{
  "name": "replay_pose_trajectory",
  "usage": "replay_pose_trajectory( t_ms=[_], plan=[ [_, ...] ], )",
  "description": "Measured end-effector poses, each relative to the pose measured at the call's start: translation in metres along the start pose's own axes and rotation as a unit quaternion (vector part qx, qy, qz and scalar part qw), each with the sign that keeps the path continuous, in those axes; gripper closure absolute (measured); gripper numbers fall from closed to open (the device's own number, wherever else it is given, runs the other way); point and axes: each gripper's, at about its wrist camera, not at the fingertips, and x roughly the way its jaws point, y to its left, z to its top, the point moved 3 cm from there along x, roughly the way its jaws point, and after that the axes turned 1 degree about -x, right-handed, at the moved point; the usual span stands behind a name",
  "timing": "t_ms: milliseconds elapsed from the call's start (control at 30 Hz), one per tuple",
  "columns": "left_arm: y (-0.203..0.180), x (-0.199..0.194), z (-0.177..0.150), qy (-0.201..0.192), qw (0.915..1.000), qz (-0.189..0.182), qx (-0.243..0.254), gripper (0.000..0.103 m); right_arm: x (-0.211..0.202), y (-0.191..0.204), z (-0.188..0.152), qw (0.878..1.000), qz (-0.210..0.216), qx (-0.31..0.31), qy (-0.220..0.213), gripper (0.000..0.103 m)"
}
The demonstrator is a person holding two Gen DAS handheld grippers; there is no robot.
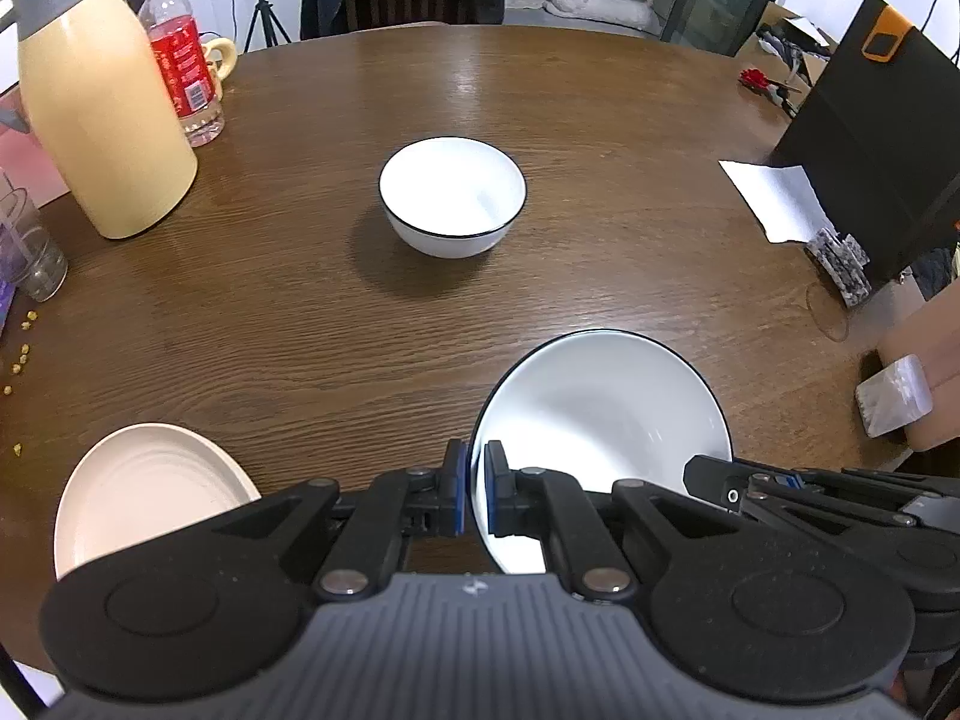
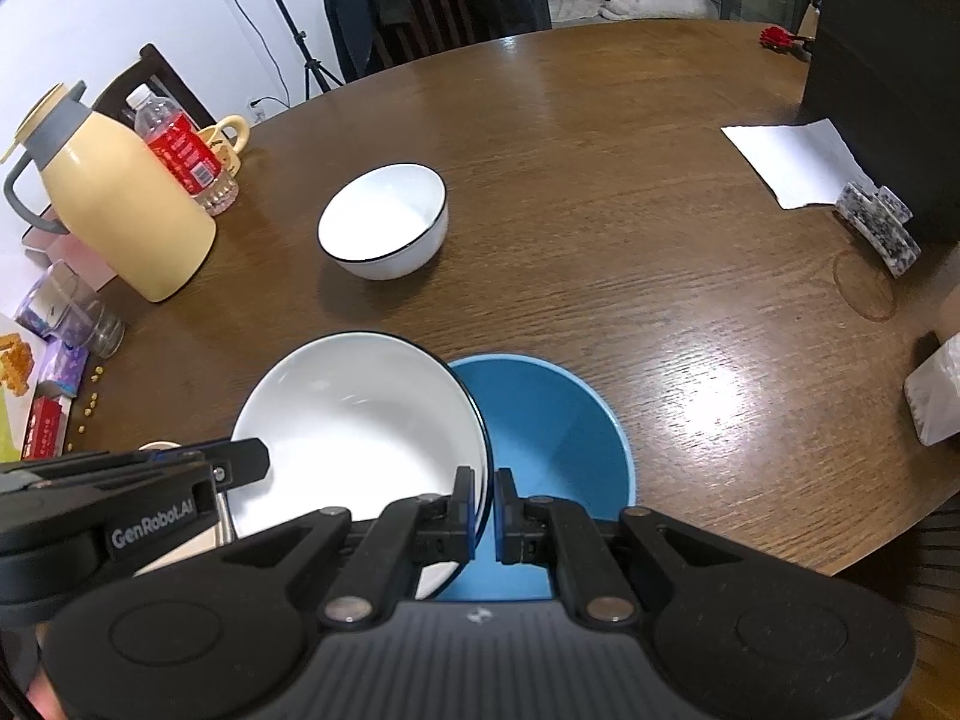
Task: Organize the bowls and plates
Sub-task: 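Lower the held white bowl into the blue bowl with both grippers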
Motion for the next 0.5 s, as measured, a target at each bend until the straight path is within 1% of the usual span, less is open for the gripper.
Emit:
replay_pose_trajectory(
  t_ms=[500],
  plan=[
    [-0.023, 0.01, 0.001, 0.01, 0.9997, -0.011, 0.021, 0.096, 0.0, -0.023, -0.002, 1.0, -0.012, 0.021, 0.003, 0.097]
  ],
)
